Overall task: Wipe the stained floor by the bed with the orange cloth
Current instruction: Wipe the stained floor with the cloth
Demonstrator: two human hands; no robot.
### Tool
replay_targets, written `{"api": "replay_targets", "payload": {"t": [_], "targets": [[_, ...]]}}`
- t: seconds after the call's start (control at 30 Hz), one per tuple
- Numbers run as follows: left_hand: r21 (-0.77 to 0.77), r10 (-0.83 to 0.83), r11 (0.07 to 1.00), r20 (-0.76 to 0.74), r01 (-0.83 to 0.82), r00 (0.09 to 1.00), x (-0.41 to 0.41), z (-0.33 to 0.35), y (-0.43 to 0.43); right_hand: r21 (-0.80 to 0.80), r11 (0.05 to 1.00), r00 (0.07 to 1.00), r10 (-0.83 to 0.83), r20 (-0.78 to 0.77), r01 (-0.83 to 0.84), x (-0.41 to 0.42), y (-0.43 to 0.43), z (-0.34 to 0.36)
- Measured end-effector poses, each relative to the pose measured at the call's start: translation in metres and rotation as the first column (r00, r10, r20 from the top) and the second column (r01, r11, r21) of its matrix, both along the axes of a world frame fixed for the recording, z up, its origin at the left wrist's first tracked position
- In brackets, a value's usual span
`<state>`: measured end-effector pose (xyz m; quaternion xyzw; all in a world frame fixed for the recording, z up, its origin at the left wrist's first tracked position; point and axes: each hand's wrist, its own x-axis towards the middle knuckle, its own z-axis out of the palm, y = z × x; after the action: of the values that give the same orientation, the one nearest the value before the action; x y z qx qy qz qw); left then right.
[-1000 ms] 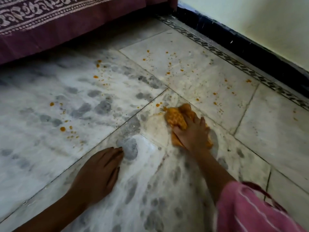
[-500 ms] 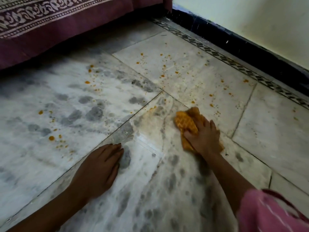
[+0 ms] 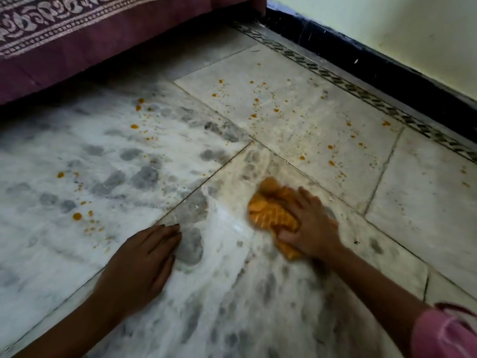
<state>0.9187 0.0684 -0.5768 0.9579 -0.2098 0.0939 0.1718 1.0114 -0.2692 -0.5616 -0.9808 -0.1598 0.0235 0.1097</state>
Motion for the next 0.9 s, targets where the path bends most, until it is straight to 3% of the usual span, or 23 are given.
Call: {"api": "replay_targets", "payload": {"t": [0.13,0.2,0.4,0.5,0.57,0.6,0.67,0.77,0.83,0.9], "targets": [[0.019,-0.012,1.000,0.000,0.012,1.000,-0.003,0.006,0.005,-0.089,0.929,0.929,-0.364,-0.067,0.358,0.082,0.032,0.006],[0.024,-0.027,0.999,-0.003,0.027,1.000,-0.003,0.007,0.006,-0.076,0.914,0.909,-0.404,-0.105,0.398,0.101,0.072,0.008],[0.019,-0.011,1.000,-0.011,0.012,1.000,-0.005,0.000,0.005,0.001,1.000,0.998,0.019,-0.065,-0.019,0.020,0.134,0.004],[0.006,0.020,1.000,0.004,-0.020,1.000,-0.008,-0.006,0.002,0.080,0.983,0.986,0.163,0.041,-0.166,-0.053,0.083,-0.003],[0.012,0.037,0.999,0.008,-0.037,0.999,-0.010,-0.008,0.000,0.026,0.985,0.984,0.170,0.051,-0.172,-0.076,0.019,-0.007],[0.021,0.035,0.999,0.007,-0.035,0.999,-0.010,-0.009,0.000,-0.002,0.993,0.992,0.114,0.047,-0.114,-0.076,-0.013,-0.006],[0.035,0.010,0.999,0.001,-0.010,1.000,-0.010,-0.007,0.001,-0.028,0.988,0.988,-0.153,0.030,0.154,-0.055,-0.057,-0.002],[0.029,-0.023,0.999,-0.009,0.024,1.000,-0.013,-0.003,0.002,-0.064,0.864,0.864,-0.502,-0.043,0.499,0.012,-0.042,0.007],[0.014,-0.041,0.999,-0.009,0.041,0.999,-0.018,0.001,0.003,-0.063,0.837,0.834,-0.547,-0.077,0.544,0.051,0.004,0.008],[0.012,-0.052,0.999,-0.017,0.053,0.998,-0.023,0.005,0.006,-0.048,0.902,0.899,-0.432,-0.068,0.429,0.063,0.060,0.007]]}}
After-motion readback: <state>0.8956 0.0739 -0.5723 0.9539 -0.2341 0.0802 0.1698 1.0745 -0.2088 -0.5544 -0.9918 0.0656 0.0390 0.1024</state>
